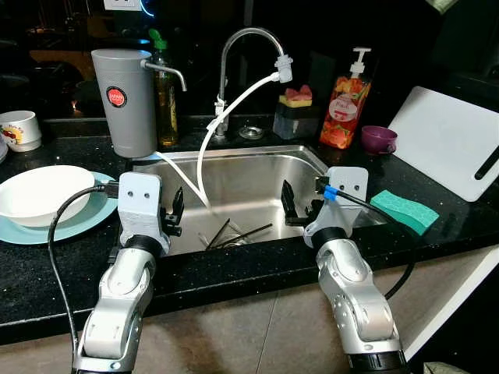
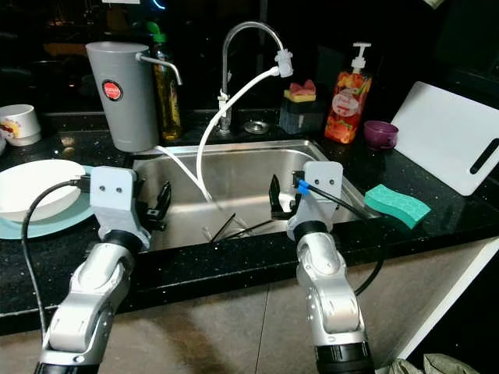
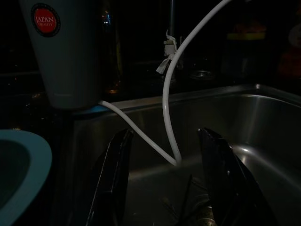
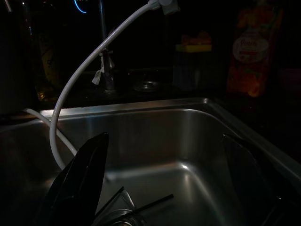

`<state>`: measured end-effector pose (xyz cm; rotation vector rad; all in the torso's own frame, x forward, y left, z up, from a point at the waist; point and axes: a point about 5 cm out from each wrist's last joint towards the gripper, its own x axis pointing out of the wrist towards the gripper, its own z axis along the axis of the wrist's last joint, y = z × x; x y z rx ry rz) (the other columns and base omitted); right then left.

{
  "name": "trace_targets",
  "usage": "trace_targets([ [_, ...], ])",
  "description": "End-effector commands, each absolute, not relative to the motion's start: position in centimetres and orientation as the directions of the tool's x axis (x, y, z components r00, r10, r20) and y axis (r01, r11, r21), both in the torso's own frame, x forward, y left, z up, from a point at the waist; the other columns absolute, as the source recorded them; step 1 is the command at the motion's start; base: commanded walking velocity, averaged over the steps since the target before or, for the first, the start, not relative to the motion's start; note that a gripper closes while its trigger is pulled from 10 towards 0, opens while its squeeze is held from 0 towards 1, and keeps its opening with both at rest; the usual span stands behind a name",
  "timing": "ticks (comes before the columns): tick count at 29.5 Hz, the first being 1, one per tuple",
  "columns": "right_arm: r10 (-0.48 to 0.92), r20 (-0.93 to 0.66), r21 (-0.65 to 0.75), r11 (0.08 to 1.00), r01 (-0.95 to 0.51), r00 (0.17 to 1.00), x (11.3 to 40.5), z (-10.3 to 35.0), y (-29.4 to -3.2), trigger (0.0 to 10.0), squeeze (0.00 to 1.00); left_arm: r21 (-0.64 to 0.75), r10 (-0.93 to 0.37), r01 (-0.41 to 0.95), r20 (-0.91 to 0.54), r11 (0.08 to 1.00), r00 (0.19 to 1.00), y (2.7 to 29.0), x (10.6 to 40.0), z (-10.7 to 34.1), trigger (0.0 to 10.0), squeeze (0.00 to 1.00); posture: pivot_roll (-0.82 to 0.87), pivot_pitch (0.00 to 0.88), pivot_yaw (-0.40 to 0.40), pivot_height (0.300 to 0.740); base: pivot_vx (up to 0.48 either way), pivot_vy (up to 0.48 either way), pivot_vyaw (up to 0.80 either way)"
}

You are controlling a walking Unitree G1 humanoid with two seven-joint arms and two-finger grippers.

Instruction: Kitchen organization

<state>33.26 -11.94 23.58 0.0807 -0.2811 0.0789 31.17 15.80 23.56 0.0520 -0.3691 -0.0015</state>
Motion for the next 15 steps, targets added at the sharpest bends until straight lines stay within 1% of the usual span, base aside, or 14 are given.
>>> trace_targets([
  [1, 0.068, 0.286, 0.067, 0.994, -0.091, 0.956, 33.26, 23.81, -11.91, 10.0, 0.00, 0.045, -0.020, 0.004, 0.364, 0.999, 0.931, 15.53, 31.03, 23.52, 10.0, 0.00, 0.12, 0.055, -0.074, 0.740, 0.000, 0.000, 0.00],
  [15, 0.075, 0.284, 0.068, 0.993, -0.098, 0.956, 33.28, 23.75, -11.73, 10.0, 0.00, 0.049, -0.017, -0.001, 0.366, 0.999, 0.931, 15.69, 30.93, 23.61, 10.0, 0.00, 0.13, 0.059, -0.074, 0.740, 0.000, 0.000, 0.00],
])
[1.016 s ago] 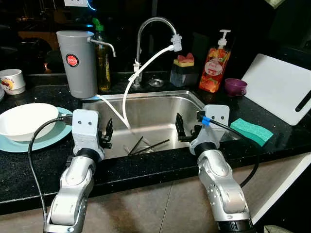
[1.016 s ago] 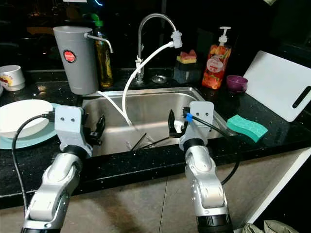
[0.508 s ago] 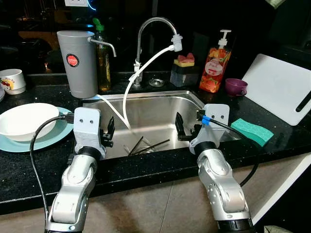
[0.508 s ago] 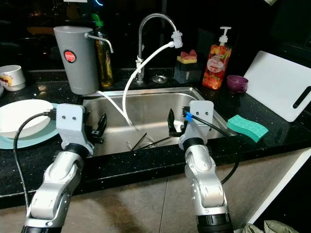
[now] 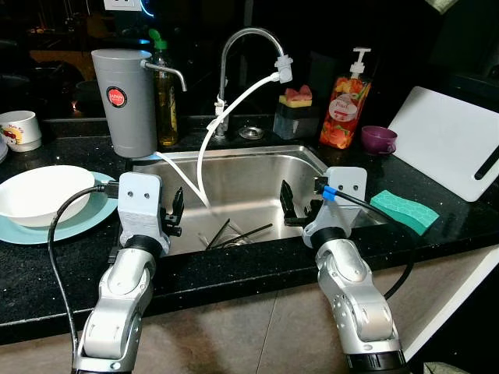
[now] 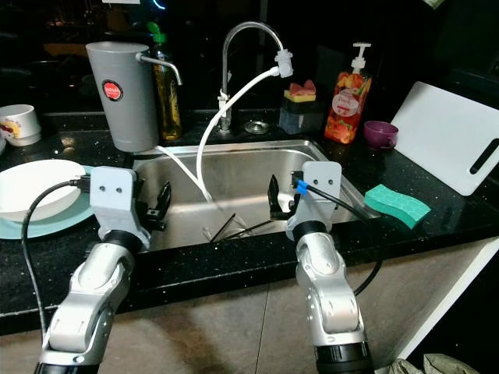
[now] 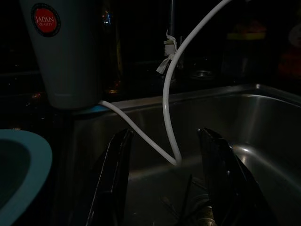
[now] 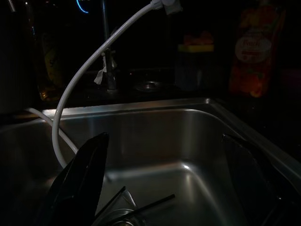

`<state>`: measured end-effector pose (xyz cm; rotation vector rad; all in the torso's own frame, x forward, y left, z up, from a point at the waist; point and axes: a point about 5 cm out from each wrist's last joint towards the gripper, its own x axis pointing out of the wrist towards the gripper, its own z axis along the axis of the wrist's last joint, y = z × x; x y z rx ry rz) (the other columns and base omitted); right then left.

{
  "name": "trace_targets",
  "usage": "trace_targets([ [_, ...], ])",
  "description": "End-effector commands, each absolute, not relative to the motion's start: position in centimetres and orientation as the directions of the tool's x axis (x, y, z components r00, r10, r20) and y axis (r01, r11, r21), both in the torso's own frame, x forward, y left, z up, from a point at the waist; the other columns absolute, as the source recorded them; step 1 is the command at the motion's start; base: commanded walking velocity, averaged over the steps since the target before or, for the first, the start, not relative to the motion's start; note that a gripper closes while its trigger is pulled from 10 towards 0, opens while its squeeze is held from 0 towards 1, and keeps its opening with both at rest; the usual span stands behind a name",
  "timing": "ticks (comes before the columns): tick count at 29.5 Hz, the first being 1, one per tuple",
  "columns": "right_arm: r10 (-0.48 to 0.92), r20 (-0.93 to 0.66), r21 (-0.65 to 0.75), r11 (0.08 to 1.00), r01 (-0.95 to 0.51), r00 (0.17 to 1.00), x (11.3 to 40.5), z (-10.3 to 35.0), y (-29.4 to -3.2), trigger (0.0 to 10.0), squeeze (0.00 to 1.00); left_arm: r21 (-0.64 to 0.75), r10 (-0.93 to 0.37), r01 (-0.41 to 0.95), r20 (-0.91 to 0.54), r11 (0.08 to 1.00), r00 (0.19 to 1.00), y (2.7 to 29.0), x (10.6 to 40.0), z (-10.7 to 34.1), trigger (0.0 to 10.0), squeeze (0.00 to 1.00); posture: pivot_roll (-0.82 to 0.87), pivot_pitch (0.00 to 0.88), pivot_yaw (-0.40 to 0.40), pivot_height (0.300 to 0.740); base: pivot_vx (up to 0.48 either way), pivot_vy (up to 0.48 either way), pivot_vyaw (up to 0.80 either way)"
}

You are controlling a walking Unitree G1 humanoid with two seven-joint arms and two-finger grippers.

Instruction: Kitchen organization

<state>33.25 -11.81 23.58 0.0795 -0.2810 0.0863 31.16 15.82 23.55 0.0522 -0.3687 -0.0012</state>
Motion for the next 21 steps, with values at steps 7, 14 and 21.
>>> trace_targets([
  [7, 0.070, 0.284, 0.071, 0.993, -0.094, 0.956, 33.29, 23.70, -11.81, 10.0, 0.00, 0.049, -0.019, 0.001, 0.367, 0.999, 0.930, 15.60, 30.90, 23.67, 10.0, 0.00, 0.13, 0.060, -0.072, 0.740, 0.000, 0.000, 0.00],
  [14, 0.063, 0.288, 0.074, 0.993, -0.088, 0.955, 33.27, 23.78, -11.87, 10.0, 0.00, 0.051, -0.022, 0.004, 0.367, 0.999, 0.930, 15.61, 31.10, 23.75, 10.0, 0.00, 0.13, 0.056, -0.067, 0.740, 0.000, 0.000, 0.00],
  [21, 0.057, 0.287, 0.075, 0.994, -0.082, 0.956, 33.15, 23.79, -11.99, 10.0, 0.00, 0.050, -0.025, 0.008, 0.365, 0.999, 0.931, 15.52, 31.04, 23.69, 10.0, 0.00, 0.13, 0.069, -0.070, 0.740, 0.000, 0.000, 0.00],
])
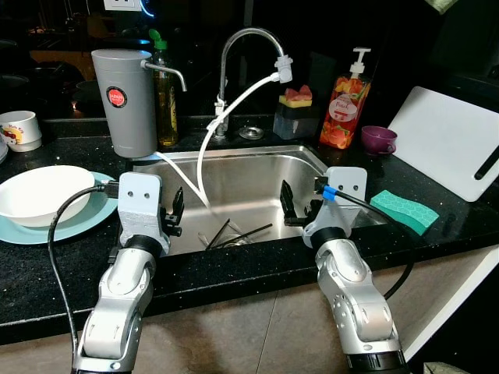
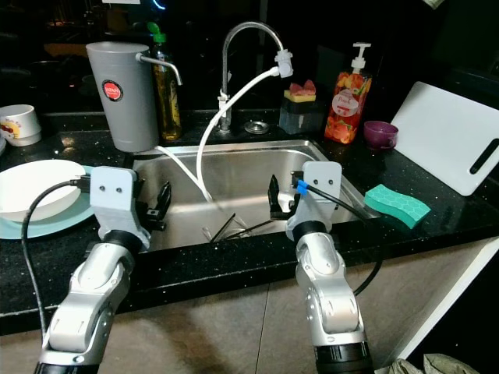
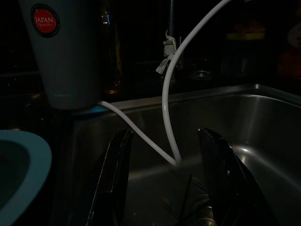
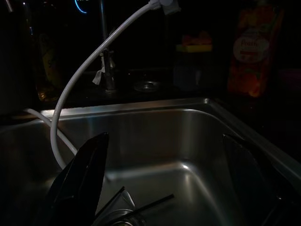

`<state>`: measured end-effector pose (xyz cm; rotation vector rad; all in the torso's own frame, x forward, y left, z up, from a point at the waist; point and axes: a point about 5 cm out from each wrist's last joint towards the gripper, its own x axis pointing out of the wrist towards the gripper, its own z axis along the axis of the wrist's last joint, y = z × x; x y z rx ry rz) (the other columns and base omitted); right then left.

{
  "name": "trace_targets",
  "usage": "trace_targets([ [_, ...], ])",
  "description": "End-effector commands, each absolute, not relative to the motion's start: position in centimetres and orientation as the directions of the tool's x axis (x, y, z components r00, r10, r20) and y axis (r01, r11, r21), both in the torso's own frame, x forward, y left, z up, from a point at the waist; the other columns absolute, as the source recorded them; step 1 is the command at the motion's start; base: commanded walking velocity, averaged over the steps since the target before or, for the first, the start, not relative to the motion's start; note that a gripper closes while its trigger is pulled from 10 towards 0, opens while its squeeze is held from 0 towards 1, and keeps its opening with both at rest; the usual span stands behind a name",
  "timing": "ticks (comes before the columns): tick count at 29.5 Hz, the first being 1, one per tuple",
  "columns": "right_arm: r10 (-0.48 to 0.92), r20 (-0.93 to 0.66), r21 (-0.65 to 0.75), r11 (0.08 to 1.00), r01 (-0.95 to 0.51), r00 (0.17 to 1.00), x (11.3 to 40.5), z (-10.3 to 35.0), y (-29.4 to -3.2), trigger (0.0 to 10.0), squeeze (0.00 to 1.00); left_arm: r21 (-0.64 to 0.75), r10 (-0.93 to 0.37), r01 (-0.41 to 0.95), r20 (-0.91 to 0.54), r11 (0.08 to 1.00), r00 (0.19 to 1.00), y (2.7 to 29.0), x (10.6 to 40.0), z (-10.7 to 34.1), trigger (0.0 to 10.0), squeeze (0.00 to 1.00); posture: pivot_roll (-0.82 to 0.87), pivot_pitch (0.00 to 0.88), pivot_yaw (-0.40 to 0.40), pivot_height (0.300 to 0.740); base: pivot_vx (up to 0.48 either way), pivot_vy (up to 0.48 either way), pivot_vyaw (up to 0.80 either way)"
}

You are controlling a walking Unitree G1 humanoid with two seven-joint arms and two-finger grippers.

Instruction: Kitchen organization

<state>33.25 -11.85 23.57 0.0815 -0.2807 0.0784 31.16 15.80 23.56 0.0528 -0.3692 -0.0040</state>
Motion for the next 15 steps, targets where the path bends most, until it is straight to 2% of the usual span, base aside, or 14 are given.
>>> trace_targets([
  [1, 0.057, 0.285, 0.075, 0.994, -0.081, 0.957, 33.12, 23.74, -12.02, 10.0, 0.00, 0.049, -0.024, 0.007, 0.362, 0.999, 0.932, 15.56, 30.99, 23.60, 10.0, 0.00, 0.13, 0.072, -0.070, 0.740, 0.000, 0.000, 0.00],
  [15, 0.053, 0.283, 0.076, 0.994, -0.078, 0.958, 33.05, 23.77, -12.16, 10.0, 0.00, 0.049, -0.018, 0.000, 0.360, 0.999, 0.933, 15.50, 30.79, 23.59, 10.0, 0.00, 0.13, 0.078, -0.074, 0.740, 0.000, 0.000, 0.00],
])
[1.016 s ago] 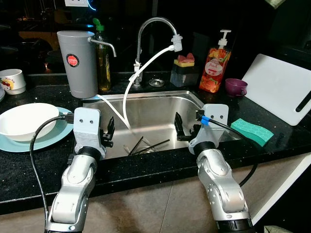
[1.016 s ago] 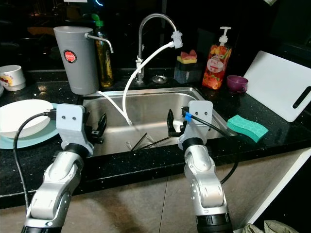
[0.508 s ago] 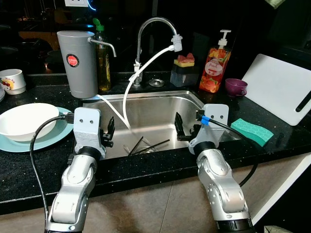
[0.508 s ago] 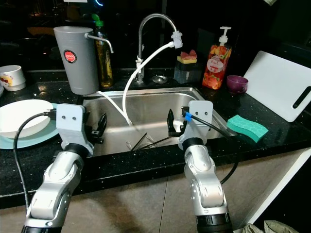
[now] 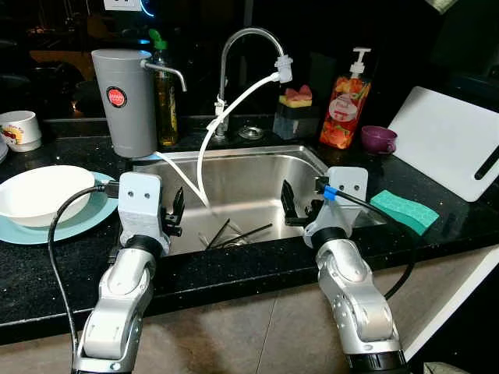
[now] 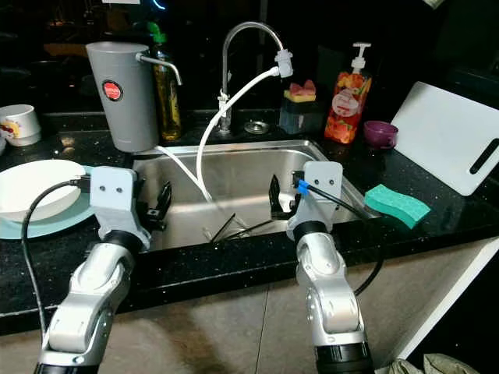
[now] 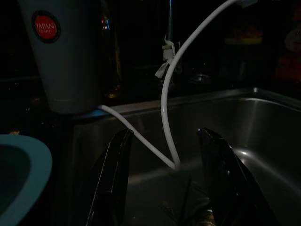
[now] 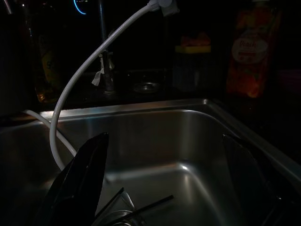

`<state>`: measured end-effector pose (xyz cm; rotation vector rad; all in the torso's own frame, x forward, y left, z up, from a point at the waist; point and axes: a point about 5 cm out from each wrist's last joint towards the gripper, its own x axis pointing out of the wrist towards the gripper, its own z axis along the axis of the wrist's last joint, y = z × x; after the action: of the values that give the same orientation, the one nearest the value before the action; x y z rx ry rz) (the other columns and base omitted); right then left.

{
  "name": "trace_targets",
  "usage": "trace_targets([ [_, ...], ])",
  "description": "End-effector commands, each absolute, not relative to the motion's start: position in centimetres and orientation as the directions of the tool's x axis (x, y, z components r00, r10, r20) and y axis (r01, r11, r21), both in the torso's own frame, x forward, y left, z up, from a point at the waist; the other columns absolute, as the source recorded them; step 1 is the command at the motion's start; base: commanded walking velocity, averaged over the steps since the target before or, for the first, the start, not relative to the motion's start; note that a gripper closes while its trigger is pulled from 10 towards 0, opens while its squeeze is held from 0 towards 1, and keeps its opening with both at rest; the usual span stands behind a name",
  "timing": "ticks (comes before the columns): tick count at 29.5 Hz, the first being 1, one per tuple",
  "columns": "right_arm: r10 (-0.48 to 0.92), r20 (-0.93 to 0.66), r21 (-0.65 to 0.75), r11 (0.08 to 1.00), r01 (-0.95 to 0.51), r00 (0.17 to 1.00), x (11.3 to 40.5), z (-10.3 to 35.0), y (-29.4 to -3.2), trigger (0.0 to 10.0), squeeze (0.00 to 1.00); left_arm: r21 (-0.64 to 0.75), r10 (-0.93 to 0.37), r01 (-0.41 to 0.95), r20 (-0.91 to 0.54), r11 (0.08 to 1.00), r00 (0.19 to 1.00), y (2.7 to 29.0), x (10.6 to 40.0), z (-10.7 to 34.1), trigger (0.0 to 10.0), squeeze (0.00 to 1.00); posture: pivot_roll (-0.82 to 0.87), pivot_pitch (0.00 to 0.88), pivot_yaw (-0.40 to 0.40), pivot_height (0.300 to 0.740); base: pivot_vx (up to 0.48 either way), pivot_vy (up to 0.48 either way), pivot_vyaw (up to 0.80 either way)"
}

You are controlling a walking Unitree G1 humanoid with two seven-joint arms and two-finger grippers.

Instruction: Kitchen organization

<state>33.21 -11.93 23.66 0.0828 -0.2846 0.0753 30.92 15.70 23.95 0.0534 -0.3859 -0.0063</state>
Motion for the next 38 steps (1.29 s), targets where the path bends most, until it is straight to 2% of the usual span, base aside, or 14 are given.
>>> trace_targets([
  [1, 0.053, 0.283, 0.076, 0.994, -0.078, 0.958, 33.05, 23.77, -12.15, 10.0, 0.00, 0.050, -0.018, 0.000, 0.361, 0.999, 0.933, 15.51, 30.79, 23.61, 10.0, 0.00, 0.13, 0.078, -0.074, 0.740, 0.000, 0.000, 0.00],
  [38, 0.064, 0.294, 0.083, 0.992, -0.092, 0.954, 33.28, 23.98, -11.77, 10.0, 0.00, 0.049, -0.015, -0.004, 0.378, 0.999, 0.926, 15.59, 30.93, 24.14, 10.0, 0.00, 0.14, 0.073, -0.081, 0.740, 0.000, 0.000, 0.00],
])
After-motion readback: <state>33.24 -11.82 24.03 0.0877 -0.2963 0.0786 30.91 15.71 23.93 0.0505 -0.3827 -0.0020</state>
